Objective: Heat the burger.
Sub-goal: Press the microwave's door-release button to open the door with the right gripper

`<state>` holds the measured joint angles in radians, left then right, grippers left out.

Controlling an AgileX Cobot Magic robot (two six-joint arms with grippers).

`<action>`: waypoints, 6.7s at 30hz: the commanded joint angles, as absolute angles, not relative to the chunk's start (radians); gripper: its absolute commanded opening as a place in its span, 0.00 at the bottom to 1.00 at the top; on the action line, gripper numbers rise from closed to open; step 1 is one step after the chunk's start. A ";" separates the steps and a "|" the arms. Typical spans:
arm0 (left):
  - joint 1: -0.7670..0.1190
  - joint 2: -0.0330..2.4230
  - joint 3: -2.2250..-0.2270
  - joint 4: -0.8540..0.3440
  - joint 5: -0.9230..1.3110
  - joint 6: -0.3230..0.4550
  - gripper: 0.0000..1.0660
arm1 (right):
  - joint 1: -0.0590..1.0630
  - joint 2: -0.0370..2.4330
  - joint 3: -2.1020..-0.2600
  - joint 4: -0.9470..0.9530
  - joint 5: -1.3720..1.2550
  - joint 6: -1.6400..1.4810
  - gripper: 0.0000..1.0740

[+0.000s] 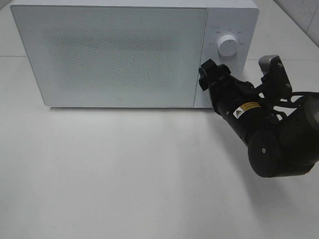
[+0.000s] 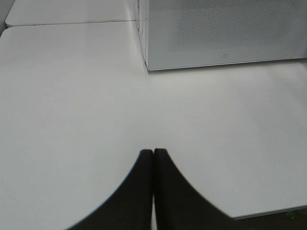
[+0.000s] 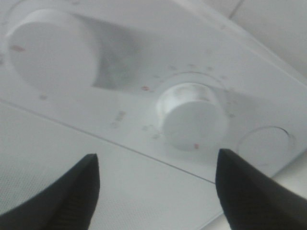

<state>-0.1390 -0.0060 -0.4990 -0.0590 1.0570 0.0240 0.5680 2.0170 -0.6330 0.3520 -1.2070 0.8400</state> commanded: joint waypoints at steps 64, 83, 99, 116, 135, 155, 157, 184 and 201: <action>-0.138 -0.013 -0.497 -0.061 1.042 0.024 0.00 | 0.141 1.455 -1.005 -0.013 0.791 0.078 0.52; -0.138 -0.013 -0.497 -0.061 1.042 0.024 0.00 | 0.141 0.928 -0.744 -0.013 0.938 0.096 0.52; -0.138 -0.013 -0.497 -0.061 1.042 0.024 0.00 | 0.141 0.467 -0.504 -0.016 0.995 0.054 0.52; -0.138 -0.013 -0.497 -0.061 1.042 0.024 0.00 | 0.141 0.052 -0.504 -0.013 0.996 0.012 0.52; -0.138 -0.014 -0.497 -0.064 1.042 0.024 0.00 | 0.141 -0.031 -0.503 -0.013 0.997 0.010 0.52; -0.138 -0.014 -0.497 -0.064 1.042 0.024 0.00 | 0.141 -0.006 -0.510 -0.012 0.980 0.012 0.52; -0.138 -0.014 -0.497 -0.064 1.042 0.024 0.00 | 0.141 0.028 -0.514 -0.011 0.977 0.012 0.52; -0.138 -0.014 -0.497 -0.064 1.042 0.024 0.00 | 0.141 0.587 -0.529 -0.013 0.474 -0.013 0.53; -0.138 -0.014 -0.497 -0.064 1.042 0.024 0.00 | 0.141 0.901 -0.529 -0.013 0.024 -0.015 0.47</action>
<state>-0.1390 -0.0060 -0.4990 -0.0590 1.0560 0.0240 0.1450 0.8800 -0.5220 -0.0110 0.0910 -0.0060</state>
